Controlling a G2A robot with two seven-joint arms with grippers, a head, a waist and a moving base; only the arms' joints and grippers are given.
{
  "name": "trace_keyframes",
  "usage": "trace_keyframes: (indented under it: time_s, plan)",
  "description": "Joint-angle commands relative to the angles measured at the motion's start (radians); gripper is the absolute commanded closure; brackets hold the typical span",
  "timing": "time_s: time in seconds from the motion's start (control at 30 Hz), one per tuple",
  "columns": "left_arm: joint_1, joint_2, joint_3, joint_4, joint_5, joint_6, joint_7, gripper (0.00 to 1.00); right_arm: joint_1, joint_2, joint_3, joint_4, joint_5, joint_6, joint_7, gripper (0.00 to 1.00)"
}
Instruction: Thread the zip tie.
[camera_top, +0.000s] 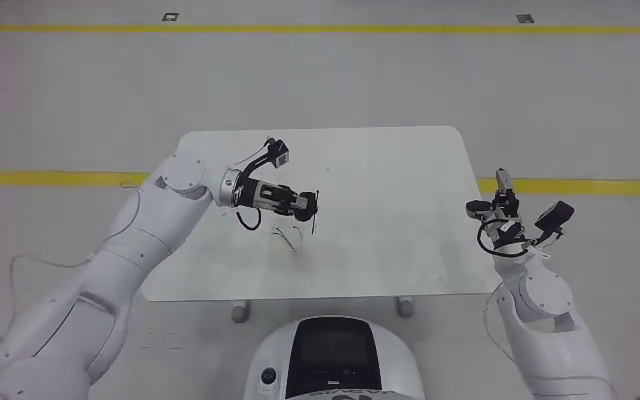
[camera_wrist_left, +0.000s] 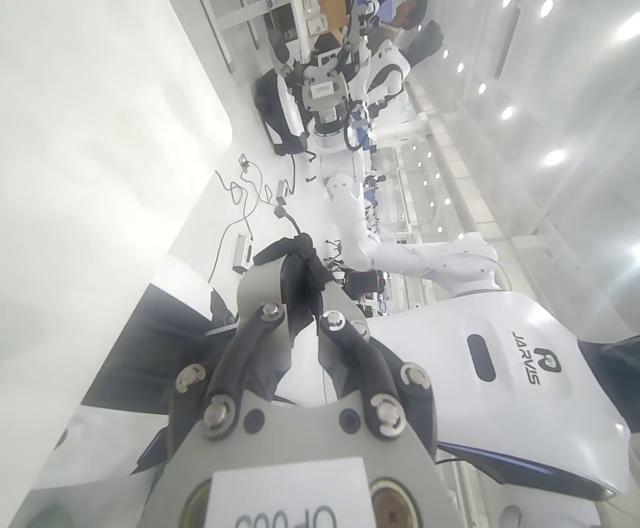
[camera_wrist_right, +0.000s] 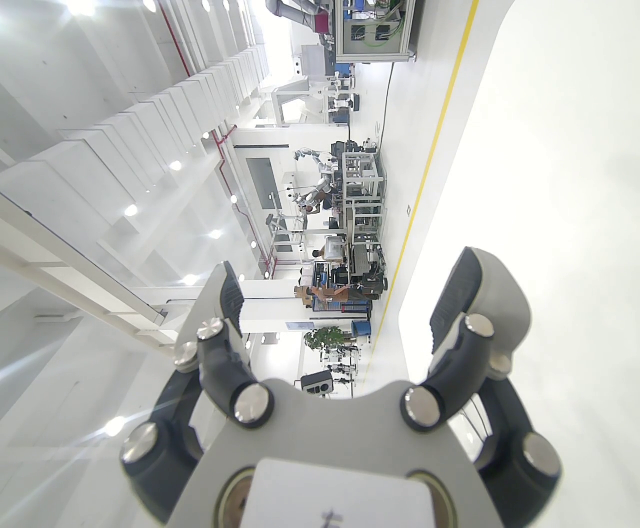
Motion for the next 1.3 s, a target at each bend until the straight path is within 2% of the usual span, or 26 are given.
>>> trace_keyframes:
  time_s: [0.0,0.03,0.3,0.33,0.37,0.43,0.57,0.73,0.87,0.93,0.97,1.13,1.2,1.27]
  plan:
    - [0.009,0.008,0.01,-0.019,-0.03,0.0,0.0,1.0,0.0,0.0,0.0,0.0,0.0,0.0,0.0,0.0]
    - [0.007,0.013,0.018,-0.01,-0.048,0.0,0.0,1.0,0.0,0.0,0.0,0.0,0.0,0.0,0.0,0.0]
    - [0.009,0.013,0.018,-0.01,-0.045,0.0,0.008,1.0,0.0,0.0,0.0,0.0,0.0,0.0,0.0,0.0]
    - [0.014,0.013,0.016,-0.016,-0.038,0.0,0.024,1.0,0.0,0.0,0.0,0.0,0.0,0.0,0.0,0.0]
    - [0.021,0.014,0.009,-0.021,-0.042,0.0,0.0,1.0,0.0,0.0,0.0,0.0,0.0,0.0,0.0,0.0]
    - [0.027,0.017,-0.001,-0.039,-0.044,0.0,0.0,1.0,0.001,0.0,-0.001,-0.001,0.0,0.0,0.002,0.0]
    - [0.037,0.032,-0.01,-0.105,-0.002,0.0,0.0,1.0,0.017,-0.001,-0.024,-0.022,0.03,0.045,0.107,0.0]
    - [0.046,0.061,-0.002,-0.177,0.016,0.0,0.0,1.0,0.054,0.006,-0.07,-0.053,0.008,0.136,0.316,0.0]
    - [0.046,0.083,0.015,-0.216,-0.045,0.0,0.0,1.0,0.089,0.01,-0.107,-0.067,-0.007,0.174,0.437,0.0]
    - [0.046,0.096,0.041,-0.24,-0.089,0.0,0.0,1.0,0.11,0.01,-0.138,-0.065,-0.013,0.176,0.492,0.0]
    - [0.04,0.102,0.045,-0.224,-0.101,0.0,0.0,1.0,0.118,0.011,-0.143,-0.063,-0.036,0.171,0.495,0.0]
    - [0.04,0.102,0.045,-0.224,-0.101,0.0,0.0,1.0,0.118,0.011,-0.143,-0.063,-0.036,0.171,0.495,0.0]
    - [0.047,0.103,0.045,-0.231,-0.074,0.0,0.035,1.0,0.118,0.011,-0.143,-0.063,-0.036,0.171,0.495,0.0]
    - [0.061,0.103,0.047,-0.238,-0.065,0.0,0.032,1.0,0.114,0.005,-0.158,-0.047,0.096,0.191,0.543,0.0]
